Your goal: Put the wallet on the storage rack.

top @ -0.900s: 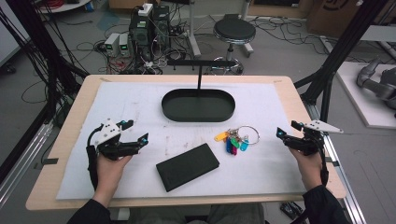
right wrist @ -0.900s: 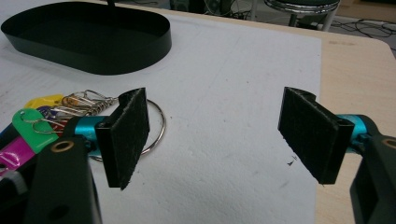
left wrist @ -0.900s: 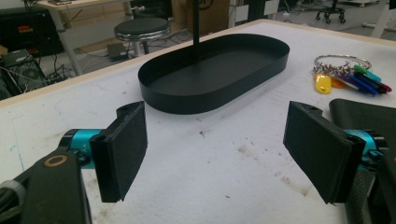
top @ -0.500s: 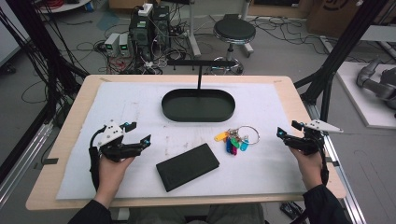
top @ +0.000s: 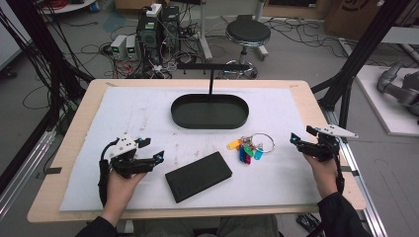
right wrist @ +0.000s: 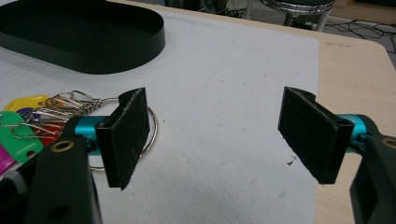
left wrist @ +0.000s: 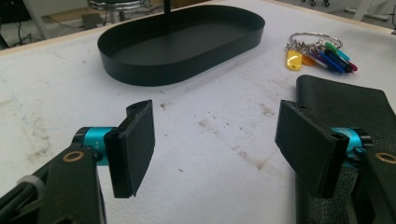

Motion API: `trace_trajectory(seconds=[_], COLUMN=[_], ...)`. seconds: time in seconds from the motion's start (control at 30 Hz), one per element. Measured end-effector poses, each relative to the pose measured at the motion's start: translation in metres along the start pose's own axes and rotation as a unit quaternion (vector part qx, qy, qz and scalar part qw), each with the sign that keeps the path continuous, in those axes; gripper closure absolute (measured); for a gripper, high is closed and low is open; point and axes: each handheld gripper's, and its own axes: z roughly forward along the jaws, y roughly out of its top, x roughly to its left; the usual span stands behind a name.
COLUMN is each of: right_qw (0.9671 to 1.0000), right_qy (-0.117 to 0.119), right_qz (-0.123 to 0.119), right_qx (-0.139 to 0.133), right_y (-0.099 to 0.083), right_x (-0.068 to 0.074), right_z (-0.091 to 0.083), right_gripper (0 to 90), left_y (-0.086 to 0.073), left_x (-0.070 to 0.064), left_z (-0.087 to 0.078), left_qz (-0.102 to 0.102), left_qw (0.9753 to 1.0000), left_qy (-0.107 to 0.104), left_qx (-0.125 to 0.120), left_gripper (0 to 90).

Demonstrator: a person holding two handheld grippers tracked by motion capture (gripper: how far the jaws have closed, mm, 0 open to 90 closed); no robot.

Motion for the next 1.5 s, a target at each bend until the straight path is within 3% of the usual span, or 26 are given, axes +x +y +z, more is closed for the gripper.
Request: trace_trajectory(seconds=[0.27, 0.43, 0.63, 0.73, 0.83, 0.97, 1.13, 1.2, 1.27, 1.43, 1.47, 1.5], right_qw=[1.0, 1.0, 1.0, 1.0, 1.0, 0.9999, 0.9999, 0.9999, 0.9999, 0.9999, 0.9999, 0.9999], right_qy=[-0.002, -0.004, -0.005, -0.004, -0.004, -0.005, -0.005, -0.005, -0.004, -0.004, -0.004, -0.004], right_qz=[-0.006, -0.006, -0.006, -0.008, -0.008, -0.01, -0.011, -0.011, -0.013, -0.016, -0.015, -0.016], right_qx=[0.001, 0.001, 0.002, 0.001, 0.001, 0.0, 0.002, 0.001, 0.002, 0.002, 0.004, 0.003], right_y=[0.001, 0.001, 0.001, 0.001, 0.001, 0.001, 0.001, 0.001, 0.001, 0.001, 0.001, 0.001], right_x=[0.002, 0.001, 0.001, 0.002, 0.002, 0.002, 0.002, 0.002, 0.002, 0.003, 0.004, 0.004], right_z=[0.002, 0.001, 0.001, 0.001, 0.001, 0.001, 0.002, 0.002, 0.002, 0.003, 0.003, 0.003], right_gripper=[25.1, 25.1, 25.1, 25.1, 25.2, 25.2, 25.2, 25.1, 25.2, 25.2, 25.1, 25.2], left_y=[-0.001, -0.002, -0.008, -0.013, -0.015, -0.018, -0.022, -0.022, -0.023, -0.023, -0.024, -0.024], left_x=[-0.008, -0.017, -0.029, -0.033, -0.033, -0.032, -0.034, -0.035, -0.035, -0.036, -0.036, -0.037], left_z=[0.003, 0.007, 0.007, 0.005, 0.005, 0.009, 0.015, 0.016, 0.016, 0.016, 0.016, 0.016], left_qz=[-0.015, -0.029, -0.05, -0.087, -0.1, -0.122, -0.122, -0.125, -0.136, -0.141, -0.155, -0.16], left_qw=[0.9996, 0.9981, 0.9946, 0.9908, 0.9891, 0.9844, 0.9791, 0.9788, 0.9768, 0.9762, 0.9721, 0.9706], left_qy=[-0.013, -0.027, -0.037, -0.045, -0.047, -0.053, -0.053, -0.055, -0.053, -0.051, -0.08, -0.091], left_qx=[0.022, 0.047, 0.082, 0.093, 0.097, 0.115, 0.154, 0.153, 0.156, 0.156, 0.157, 0.155], left_gripper=[31.3, 31.7, 33.4, 33.4, 33.4, 35.5, 38.2, 38.2, 38.2, 40.1, 47.8, 54.2])
